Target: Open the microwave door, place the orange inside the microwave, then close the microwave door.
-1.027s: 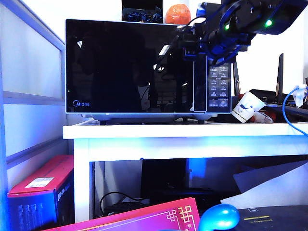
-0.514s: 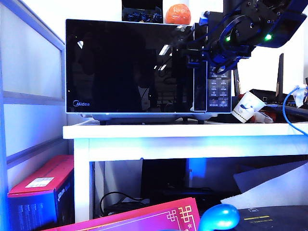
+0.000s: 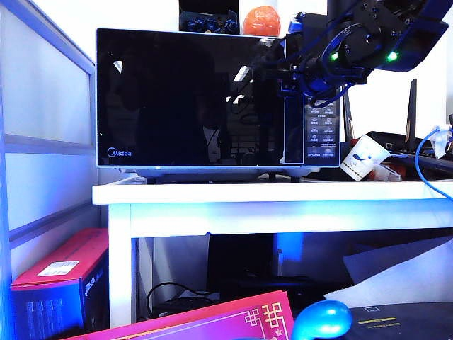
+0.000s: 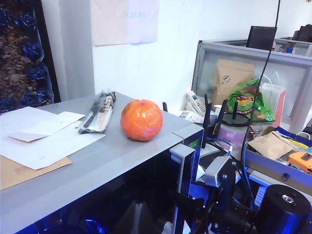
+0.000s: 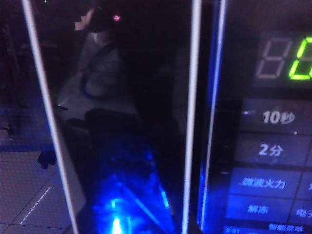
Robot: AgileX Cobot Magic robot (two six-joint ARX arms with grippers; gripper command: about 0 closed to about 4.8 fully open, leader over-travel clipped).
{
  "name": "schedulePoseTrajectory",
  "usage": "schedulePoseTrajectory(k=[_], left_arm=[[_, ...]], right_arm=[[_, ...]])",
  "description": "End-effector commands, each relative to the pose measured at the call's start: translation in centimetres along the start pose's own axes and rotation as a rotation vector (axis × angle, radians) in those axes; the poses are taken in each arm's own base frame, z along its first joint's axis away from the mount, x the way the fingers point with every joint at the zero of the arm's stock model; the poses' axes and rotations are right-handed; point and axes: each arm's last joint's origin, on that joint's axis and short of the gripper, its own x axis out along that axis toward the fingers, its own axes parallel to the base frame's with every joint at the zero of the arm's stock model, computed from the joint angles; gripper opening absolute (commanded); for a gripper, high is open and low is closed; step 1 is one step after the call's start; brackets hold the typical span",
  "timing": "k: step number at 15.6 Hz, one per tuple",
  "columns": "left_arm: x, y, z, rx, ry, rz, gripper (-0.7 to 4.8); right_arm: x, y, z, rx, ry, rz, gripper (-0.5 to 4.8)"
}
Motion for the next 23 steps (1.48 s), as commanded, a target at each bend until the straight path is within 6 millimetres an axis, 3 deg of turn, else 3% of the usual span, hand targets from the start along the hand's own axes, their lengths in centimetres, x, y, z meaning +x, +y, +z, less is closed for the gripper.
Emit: schedulePoseTrajectory(k=[1, 5, 11, 16, 17, 19, 20, 23], left_arm=[[-0.2, -0.1, 0.4, 0.012, -0.021, -0.002, -0.04], [-0.2, -0.1, 0.4, 0.012, -0.021, -0.003, -0.04], [-0.2, -0.1, 0.4, 0.012, -0.021, -0.003, -0.04], [-0.1, -0.1, 0.4, 0.011, -0.019, -0.002, -0.04], [-0.1, -0.1, 0.4, 0.012, -0.019, -0.002, -0.04], [0.1, 0.0, 0.2, 0.01, -0.015, -0.002, -0.04], [0.2, 0.1, 0.1, 0.01, -0.013, -0.002, -0.04], [0.6, 0.2, -0.1, 0.007, -0.007, -0.001, -0.04]], right_arm=[[0.0, -0.1, 0.3, 0.007, -0.025, -0.032, 1.3], [-0.2, 0.0, 0.8, 0.007, -0.022, -0.03, 1.3], [-1.3, 0.1, 3.1, 0.002, -0.016, -0.062, 1.3], [-1.3, 0.1, 3.1, 0.002, -0.004, -0.059, 1.3], [-1.3, 0.2, 3.1, 0.002, -0.001, -0.026, 1.62], [-1.3, 0.4, 3.1, 0.002, 0.0, 0.037, 3.09], [-1.3, 0.4, 3.1, 0.002, -0.001, 0.037, 3.46], [-1.5, 0.4, 3.6, 0.003, -0.012, 0.038, 3.46]])
